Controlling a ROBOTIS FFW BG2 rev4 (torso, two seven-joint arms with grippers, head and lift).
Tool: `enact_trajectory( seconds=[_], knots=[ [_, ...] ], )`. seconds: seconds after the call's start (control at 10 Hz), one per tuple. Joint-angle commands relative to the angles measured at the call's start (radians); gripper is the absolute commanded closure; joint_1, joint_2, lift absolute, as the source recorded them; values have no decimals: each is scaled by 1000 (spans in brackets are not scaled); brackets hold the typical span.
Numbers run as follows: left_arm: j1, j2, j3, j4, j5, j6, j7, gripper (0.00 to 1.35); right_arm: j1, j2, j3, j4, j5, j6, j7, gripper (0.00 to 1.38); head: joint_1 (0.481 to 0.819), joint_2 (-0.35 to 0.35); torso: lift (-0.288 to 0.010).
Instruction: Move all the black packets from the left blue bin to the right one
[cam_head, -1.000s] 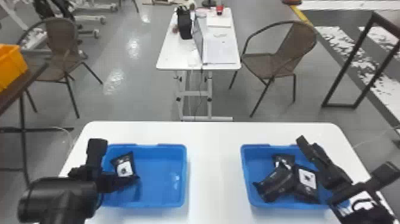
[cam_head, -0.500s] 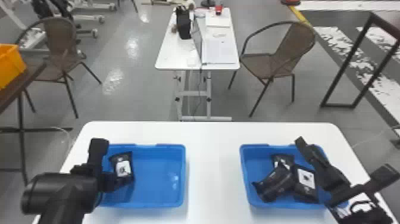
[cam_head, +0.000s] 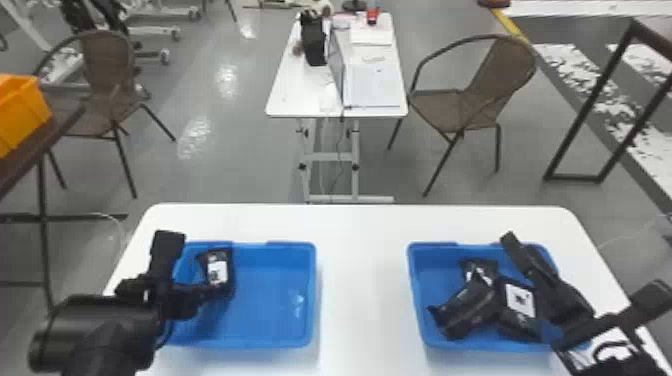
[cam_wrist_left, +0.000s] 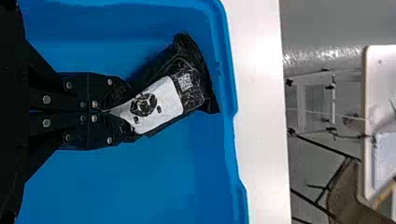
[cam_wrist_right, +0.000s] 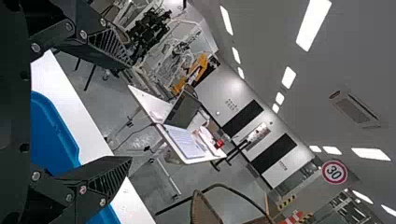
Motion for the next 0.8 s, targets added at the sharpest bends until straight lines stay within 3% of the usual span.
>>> enact_trajectory(
  seconds=[0.0,0.3,0.5,0.7],
  knots=[
    [70,-9,-1,-125,29,-32,-18,1208,2,5,3,0,0,2,5,352,695,7,0],
    [197,-44,-44,-356,109,-132,-144,1208,9,13,20,-8,0,20,55,352,695,-18,0],
    [142,-26,-120,-347,81,-266,-267,1208,-34,13,71,15,2,35,98,349,695,-59,0],
    [39,-15,-205,-232,93,-353,-317,1208,-64,13,122,18,0,49,104,349,695,-76,0]
  ],
)
